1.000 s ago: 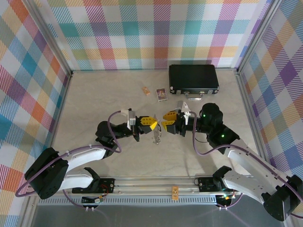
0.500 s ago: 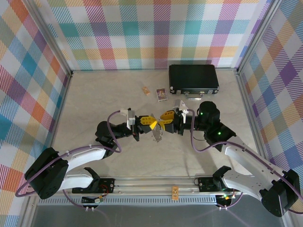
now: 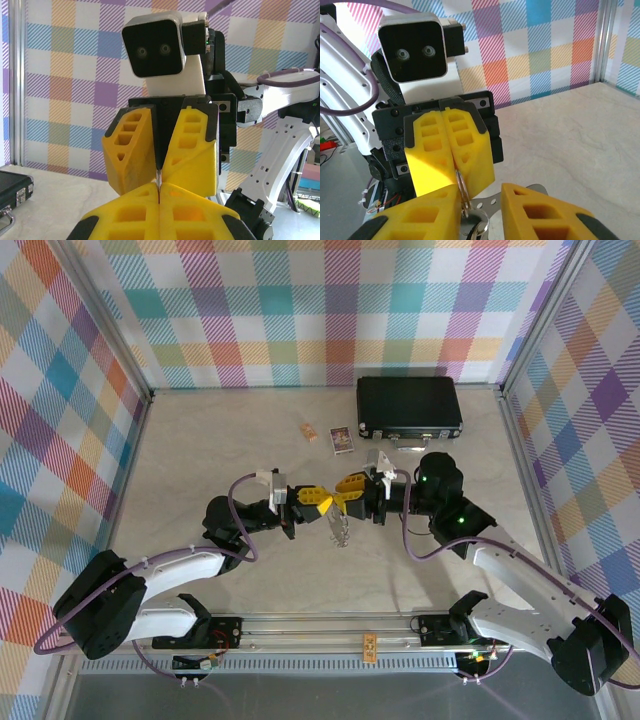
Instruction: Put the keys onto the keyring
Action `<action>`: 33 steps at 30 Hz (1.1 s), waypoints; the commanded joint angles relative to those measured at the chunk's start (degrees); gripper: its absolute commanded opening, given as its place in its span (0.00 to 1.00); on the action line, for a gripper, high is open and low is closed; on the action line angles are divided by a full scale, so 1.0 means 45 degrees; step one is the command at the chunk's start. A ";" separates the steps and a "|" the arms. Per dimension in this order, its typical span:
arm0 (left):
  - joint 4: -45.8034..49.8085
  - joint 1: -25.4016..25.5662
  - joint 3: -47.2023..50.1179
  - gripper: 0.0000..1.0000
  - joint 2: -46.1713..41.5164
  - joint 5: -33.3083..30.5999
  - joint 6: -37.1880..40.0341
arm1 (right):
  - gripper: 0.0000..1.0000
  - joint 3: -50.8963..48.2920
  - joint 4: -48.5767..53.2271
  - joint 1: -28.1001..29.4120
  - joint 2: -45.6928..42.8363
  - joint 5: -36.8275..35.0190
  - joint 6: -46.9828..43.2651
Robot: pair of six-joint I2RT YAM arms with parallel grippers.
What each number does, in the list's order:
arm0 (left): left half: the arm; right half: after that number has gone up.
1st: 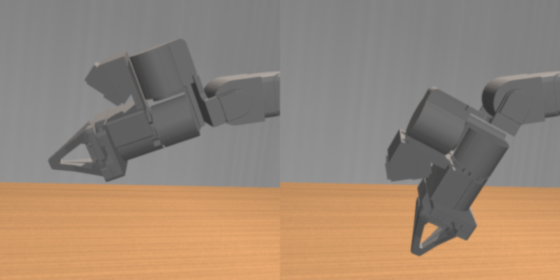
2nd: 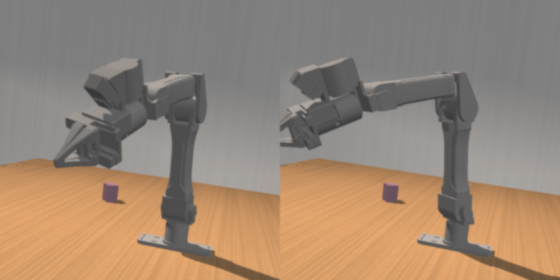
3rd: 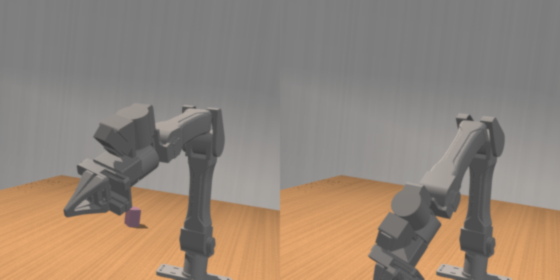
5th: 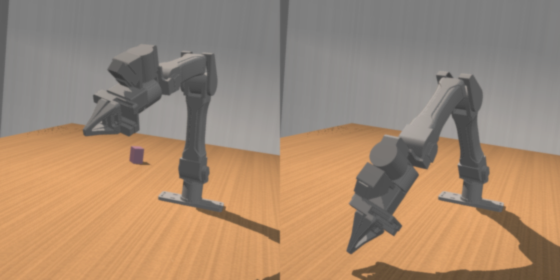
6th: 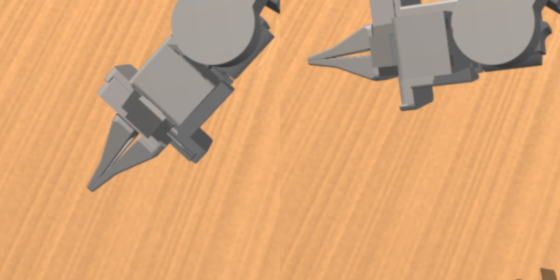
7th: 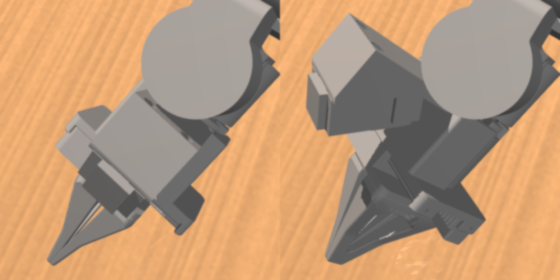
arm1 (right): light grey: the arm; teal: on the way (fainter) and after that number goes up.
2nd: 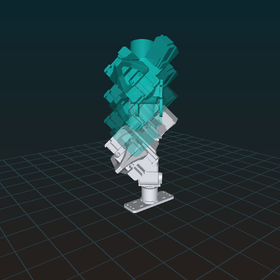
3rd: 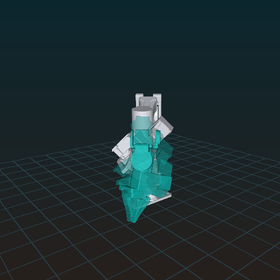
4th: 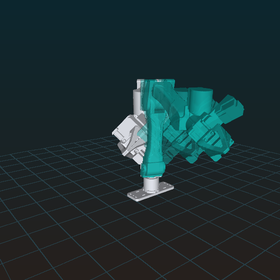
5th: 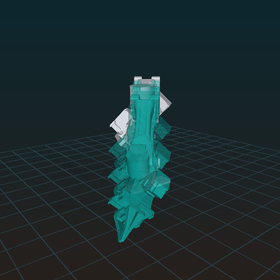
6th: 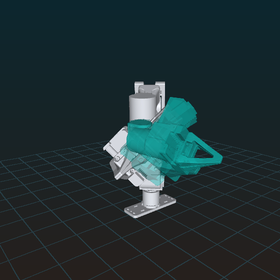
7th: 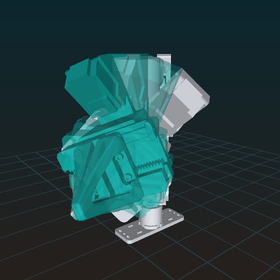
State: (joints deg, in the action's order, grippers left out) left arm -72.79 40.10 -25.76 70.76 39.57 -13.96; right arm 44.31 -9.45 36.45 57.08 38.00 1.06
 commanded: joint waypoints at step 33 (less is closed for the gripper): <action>1.1741 -0.0063 -0.2333 0.24 -0.2801 0.0008 0.6409 | 0.00 0.5184 1.0537 0.0104 0.1958 -0.0403 -0.8487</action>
State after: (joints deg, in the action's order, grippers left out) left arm -28.16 39.99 -33.65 58.76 39.77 9.61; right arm 64.03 33.36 36.60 64.97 35.68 -32.21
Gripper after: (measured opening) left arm 0.238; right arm 0.050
